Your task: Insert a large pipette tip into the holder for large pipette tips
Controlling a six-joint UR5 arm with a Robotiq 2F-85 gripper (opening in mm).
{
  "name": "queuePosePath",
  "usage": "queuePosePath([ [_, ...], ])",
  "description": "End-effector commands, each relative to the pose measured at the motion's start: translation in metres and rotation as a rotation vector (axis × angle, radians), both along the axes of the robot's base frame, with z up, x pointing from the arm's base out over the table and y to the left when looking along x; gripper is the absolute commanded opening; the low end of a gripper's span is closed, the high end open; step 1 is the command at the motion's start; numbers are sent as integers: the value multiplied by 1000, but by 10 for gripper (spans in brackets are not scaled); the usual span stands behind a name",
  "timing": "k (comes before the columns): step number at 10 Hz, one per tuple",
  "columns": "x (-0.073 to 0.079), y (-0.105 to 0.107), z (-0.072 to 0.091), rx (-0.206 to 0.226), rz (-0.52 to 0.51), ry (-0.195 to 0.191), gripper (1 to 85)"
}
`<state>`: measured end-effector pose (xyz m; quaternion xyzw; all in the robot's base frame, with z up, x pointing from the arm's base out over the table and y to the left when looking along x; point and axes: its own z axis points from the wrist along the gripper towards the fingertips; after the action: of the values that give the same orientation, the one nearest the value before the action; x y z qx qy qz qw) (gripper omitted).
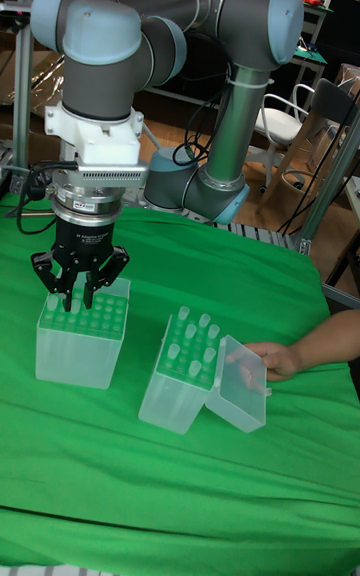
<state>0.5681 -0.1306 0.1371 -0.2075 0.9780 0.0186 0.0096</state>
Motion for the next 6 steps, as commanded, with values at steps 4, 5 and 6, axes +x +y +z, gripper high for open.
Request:
queuePosePath([
  [4,-4,-6,-1,-11,-22,3,147],
  [5,-3,-9,2,-11,-16,3,120],
  [6,-1,-10,6,-11,-14,5,90],
])
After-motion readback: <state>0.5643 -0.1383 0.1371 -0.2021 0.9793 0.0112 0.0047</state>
